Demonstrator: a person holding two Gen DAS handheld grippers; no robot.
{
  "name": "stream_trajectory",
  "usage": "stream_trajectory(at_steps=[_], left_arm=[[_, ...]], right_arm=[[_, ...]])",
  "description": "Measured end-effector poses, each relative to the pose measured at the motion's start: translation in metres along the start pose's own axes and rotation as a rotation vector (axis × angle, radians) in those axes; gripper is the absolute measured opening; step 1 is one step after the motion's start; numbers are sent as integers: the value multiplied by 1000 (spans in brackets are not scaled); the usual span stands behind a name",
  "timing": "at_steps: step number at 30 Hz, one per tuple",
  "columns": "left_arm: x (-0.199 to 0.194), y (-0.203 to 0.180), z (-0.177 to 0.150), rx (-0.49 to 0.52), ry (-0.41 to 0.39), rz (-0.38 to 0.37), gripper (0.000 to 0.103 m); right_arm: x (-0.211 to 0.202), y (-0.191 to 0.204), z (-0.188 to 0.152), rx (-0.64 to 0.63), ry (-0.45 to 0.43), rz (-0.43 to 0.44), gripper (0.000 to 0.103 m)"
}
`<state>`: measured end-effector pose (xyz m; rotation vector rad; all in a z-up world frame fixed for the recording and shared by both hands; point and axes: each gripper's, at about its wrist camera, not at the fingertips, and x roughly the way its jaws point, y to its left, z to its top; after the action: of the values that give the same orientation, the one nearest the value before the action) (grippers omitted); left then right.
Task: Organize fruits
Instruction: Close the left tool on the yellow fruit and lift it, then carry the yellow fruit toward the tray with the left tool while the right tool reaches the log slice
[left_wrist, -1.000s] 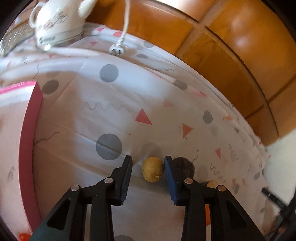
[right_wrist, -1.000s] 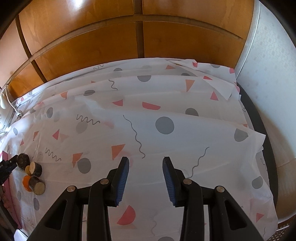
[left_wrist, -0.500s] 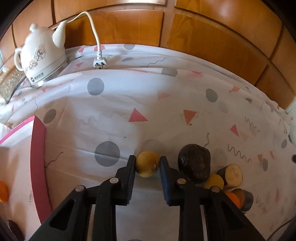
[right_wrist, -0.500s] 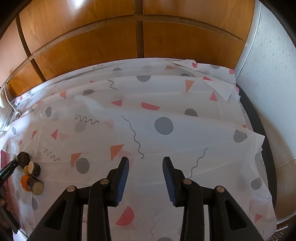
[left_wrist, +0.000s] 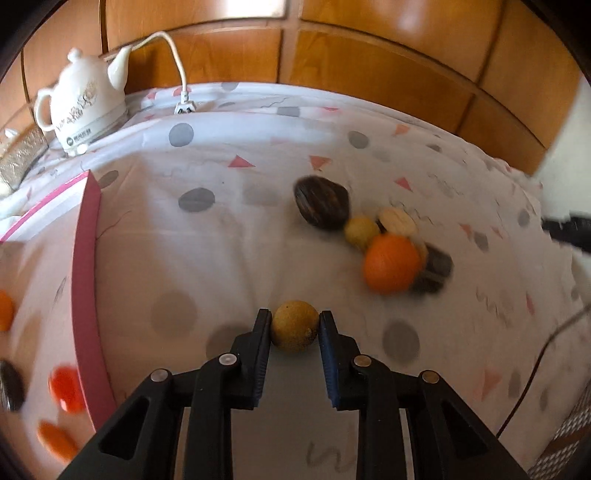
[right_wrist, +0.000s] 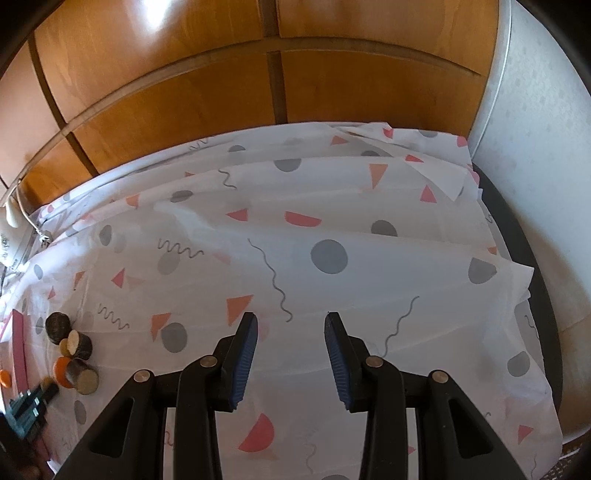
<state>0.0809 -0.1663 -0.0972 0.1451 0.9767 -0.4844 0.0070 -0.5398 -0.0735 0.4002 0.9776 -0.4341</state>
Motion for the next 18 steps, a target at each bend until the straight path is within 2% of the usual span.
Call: stream_trajectory(at_steps=[4,10,13,18], left_arm=[[-6,-12,-19,52,-70,42,26],[-9,-12,-28,42,-120,53,26],[-9,-12,-29,67,-136,58,26],[-12,-11,-31,88,-137,46,26]], right_arm=[[-4,3,-1,-12,-17,10,38],[-15,9,-3,-13,-61,159,37],[-14,17,-7,-26,-48,197,37],[0,28,-12,-62,15,198,37]])
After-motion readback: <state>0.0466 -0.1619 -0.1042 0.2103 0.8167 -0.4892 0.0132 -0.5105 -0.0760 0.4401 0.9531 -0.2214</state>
